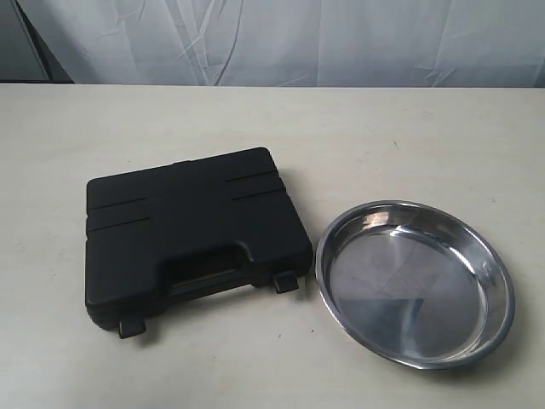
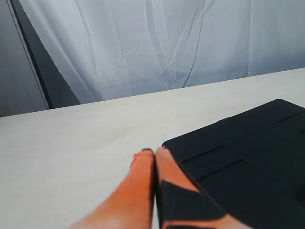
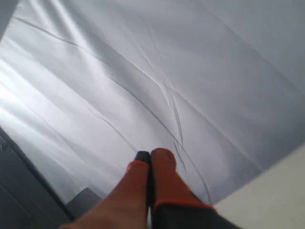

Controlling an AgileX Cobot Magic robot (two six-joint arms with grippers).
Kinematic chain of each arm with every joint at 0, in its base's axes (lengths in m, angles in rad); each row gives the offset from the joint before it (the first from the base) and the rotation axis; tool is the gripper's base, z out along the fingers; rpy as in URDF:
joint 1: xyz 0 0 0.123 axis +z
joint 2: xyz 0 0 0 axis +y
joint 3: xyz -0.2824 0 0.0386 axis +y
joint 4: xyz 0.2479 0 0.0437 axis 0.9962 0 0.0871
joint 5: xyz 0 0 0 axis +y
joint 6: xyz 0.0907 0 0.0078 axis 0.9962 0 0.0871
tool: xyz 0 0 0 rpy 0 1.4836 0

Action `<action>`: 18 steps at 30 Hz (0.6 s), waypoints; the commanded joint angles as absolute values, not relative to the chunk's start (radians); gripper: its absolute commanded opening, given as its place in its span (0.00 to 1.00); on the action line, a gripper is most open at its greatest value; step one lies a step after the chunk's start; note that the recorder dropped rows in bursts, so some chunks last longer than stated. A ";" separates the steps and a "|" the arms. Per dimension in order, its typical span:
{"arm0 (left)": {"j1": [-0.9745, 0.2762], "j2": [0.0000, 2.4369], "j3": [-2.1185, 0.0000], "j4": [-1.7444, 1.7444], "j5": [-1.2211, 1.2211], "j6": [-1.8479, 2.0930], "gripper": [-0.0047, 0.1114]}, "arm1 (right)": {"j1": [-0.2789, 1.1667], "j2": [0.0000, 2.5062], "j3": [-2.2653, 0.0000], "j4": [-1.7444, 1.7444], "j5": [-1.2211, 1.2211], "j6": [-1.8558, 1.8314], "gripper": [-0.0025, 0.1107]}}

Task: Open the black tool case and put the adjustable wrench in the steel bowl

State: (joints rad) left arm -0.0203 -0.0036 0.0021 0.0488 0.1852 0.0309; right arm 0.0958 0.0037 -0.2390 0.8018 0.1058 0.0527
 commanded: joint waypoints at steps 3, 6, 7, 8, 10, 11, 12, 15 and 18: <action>-0.021 0.000 0.000 0.047 0.180 0.030 0.04 | 0.095 0.170 -0.501 0.788 0.313 -0.489 0.02; -0.021 0.000 0.000 0.047 0.180 0.030 0.04 | 0.095 0.407 -0.622 0.914 0.590 -0.846 0.02; -0.021 0.000 0.000 0.047 0.180 0.030 0.04 | 0.095 0.479 -0.657 0.975 0.683 -0.946 0.02; -0.021 0.000 0.000 0.047 0.180 0.030 0.04 | 0.095 0.586 -0.692 1.030 0.751 -1.011 0.02; -0.021 0.000 0.000 0.047 0.180 0.030 0.04 | 0.102 0.816 -0.760 1.084 0.842 -1.088 0.02; -0.021 0.000 0.000 0.047 0.180 0.030 0.04 | 0.119 0.875 -0.778 1.068 0.842 -1.096 0.02; -0.021 0.000 0.000 0.047 0.180 0.030 0.04 | 0.138 0.945 -0.798 1.041 0.831 -1.102 0.02; -0.021 0.000 0.000 0.047 0.180 0.030 0.04 | 0.259 1.136 -0.861 0.893 0.768 -1.080 0.02; -0.021 0.000 0.000 0.047 0.180 0.030 0.04 | 0.416 1.276 -0.951 0.548 0.640 -0.817 0.02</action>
State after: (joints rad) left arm -0.0203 -0.0036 0.0021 0.0488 0.1852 0.0309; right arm 0.2968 1.1631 -0.8849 0.7937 0.7247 -1.0037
